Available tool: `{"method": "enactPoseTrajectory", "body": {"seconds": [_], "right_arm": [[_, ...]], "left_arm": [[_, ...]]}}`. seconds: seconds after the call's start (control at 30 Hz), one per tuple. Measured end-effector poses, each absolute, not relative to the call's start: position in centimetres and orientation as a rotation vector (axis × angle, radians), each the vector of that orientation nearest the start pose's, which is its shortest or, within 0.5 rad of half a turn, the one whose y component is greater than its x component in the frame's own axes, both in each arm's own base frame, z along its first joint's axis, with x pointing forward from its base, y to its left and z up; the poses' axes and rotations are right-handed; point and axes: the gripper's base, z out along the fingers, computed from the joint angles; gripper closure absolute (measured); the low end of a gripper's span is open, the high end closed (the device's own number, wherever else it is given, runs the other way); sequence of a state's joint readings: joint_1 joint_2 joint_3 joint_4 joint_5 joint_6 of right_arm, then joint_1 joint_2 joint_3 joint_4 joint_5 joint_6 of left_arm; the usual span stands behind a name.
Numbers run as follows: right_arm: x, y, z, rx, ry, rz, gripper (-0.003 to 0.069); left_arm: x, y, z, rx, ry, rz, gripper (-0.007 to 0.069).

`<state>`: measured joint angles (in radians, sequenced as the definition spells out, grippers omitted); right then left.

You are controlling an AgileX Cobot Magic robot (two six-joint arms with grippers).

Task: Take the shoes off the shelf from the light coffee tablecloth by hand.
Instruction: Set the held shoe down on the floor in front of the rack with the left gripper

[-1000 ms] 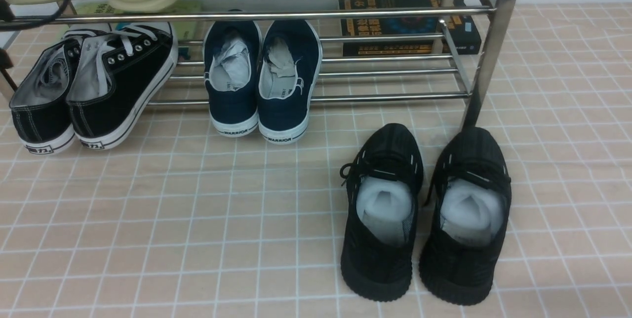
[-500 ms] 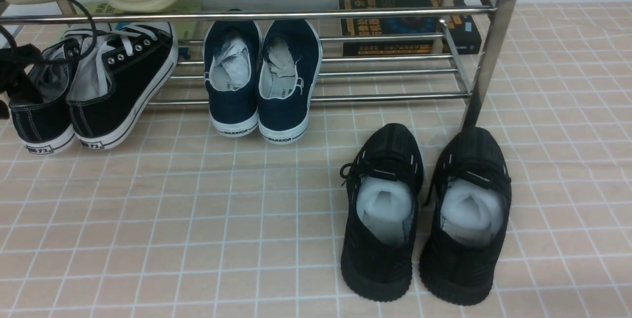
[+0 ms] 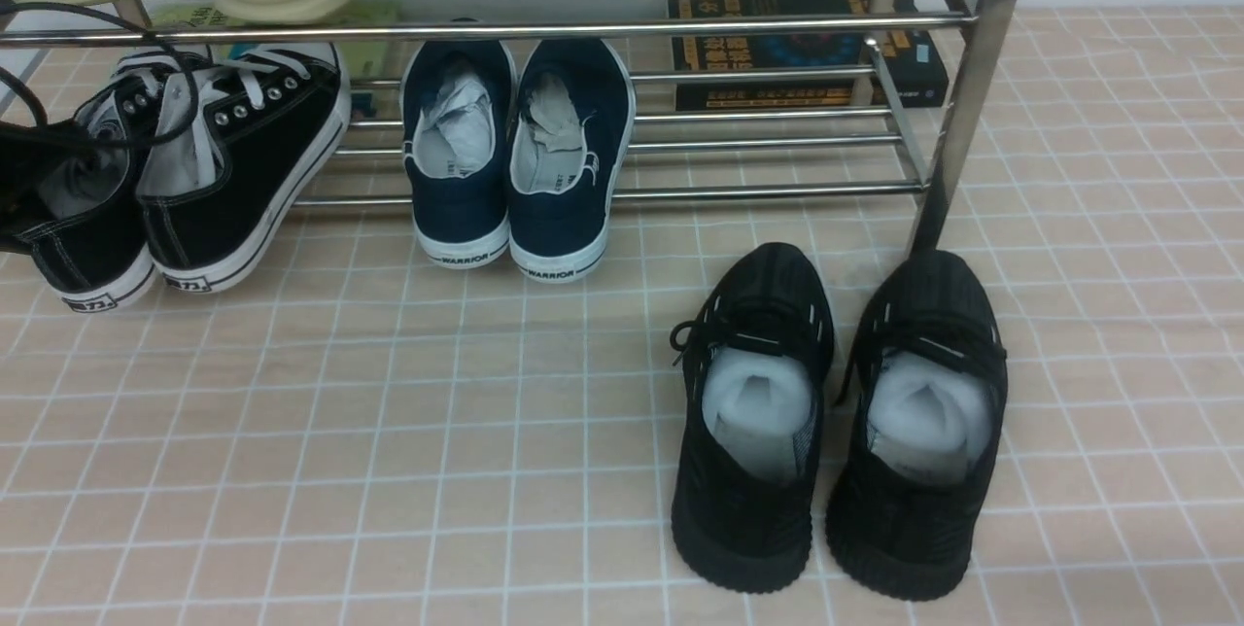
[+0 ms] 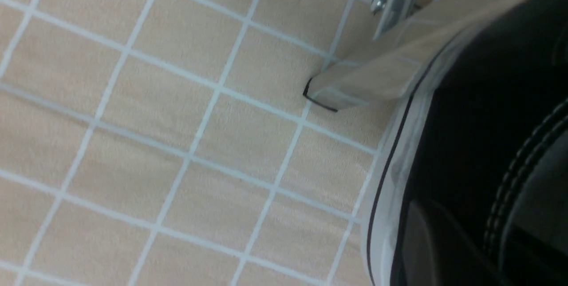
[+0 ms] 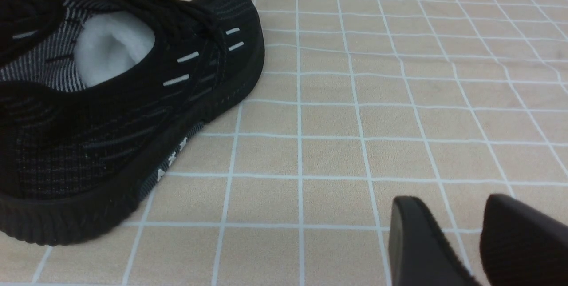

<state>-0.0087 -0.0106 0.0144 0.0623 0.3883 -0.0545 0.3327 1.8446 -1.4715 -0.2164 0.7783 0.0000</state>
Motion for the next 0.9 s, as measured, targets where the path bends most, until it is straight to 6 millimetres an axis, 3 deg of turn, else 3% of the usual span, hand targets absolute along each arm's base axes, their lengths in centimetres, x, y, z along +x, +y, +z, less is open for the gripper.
{"method": "enactPoseTrajectory", "body": {"seconds": [0.23, 0.33, 0.6, 0.8, 0.9], "right_arm": [[5.2, 0.2, 17.4, -0.005, 1.875, 0.018, 0.0420], [5.2, 0.2, 17.4, -0.005, 1.875, 0.018, 0.0420], [5.2, 0.2, 17.4, -0.005, 1.875, 0.018, 0.0420], [5.2, 0.2, 17.4, -0.005, 1.875, 0.018, 0.0420], [5.2, 0.2, 17.4, -0.005, 1.875, 0.018, 0.0420]], "left_arm": [[36.1, 11.3, 30.1, -0.593, 2.513, -0.093, 0.0607], [33.7, 11.2, 33.5, -0.607, 2.462, 0.013, 0.0606], [27.7, 10.4, 38.7, -0.647, 2.449, 0.185, 0.0601], [24.0, 9.7, 41.0, -0.666, 2.458, 0.264, 0.0596], [23.1, 9.5, 41.5, -0.684, 2.462, 0.262, 0.0600]]}}
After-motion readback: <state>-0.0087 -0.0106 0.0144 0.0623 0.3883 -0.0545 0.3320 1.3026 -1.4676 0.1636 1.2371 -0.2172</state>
